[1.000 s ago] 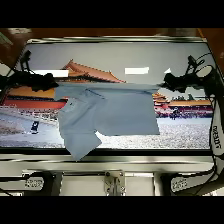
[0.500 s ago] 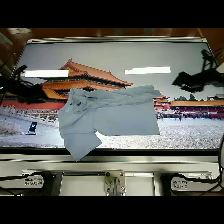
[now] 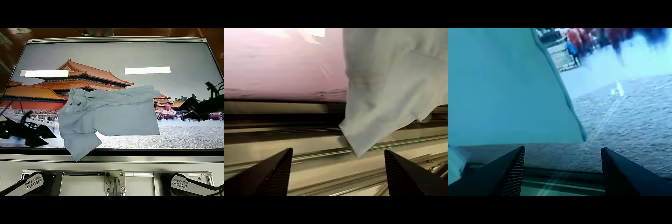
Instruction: Fold the shirts.
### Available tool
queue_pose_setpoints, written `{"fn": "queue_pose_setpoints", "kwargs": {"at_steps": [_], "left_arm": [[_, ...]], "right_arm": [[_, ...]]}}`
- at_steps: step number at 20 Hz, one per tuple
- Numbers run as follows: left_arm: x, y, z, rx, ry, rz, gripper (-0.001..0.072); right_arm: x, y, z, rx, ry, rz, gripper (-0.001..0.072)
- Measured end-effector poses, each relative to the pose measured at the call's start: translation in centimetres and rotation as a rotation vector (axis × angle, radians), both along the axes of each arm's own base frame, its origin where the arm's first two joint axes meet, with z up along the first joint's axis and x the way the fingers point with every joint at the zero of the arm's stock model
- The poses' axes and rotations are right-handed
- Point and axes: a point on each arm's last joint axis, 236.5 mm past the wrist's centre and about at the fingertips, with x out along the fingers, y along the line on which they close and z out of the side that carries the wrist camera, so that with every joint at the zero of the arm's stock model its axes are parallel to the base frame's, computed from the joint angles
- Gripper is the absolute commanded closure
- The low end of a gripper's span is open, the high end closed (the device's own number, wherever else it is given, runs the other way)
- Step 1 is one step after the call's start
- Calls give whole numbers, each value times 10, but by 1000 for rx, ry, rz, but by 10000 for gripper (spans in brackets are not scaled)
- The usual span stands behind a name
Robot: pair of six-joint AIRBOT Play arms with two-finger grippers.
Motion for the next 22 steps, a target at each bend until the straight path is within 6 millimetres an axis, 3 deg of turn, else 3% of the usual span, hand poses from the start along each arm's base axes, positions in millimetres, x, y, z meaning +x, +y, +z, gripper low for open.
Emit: {"fn": "queue_pose_setpoints", "kwargs": {"at_steps": [2,6,8,9,10,11,16,22], "left_arm": [[-7,-21,-13,-46,-5,16,47],[-11,-46,-31,-61,-14,4,59],[-12,-54,-37,-58,-17,-12,245],[-12,-57,-40,-55,-15,-19,441],[-12,-60,-43,-52,-13,-23,597],[-12,-61,-45,-48,-13,-21,665],[0,-61,-42,-37,-35,-18,671],[18,-60,-23,-37,-92,-37,671]], "right_arm": [[0,10,-6,32,-9,0,124],[1,18,-11,54,-22,2,124],[0,19,-13,54,-20,3,123],[0,18,-15,50,-20,3,110],[-2,18,-17,48,-13,3,36],[-5,19,-21,51,-1,2,37],[-33,34,-57,97,91,-35,37],[-48,66,-92,195,156,-66,37]]}}
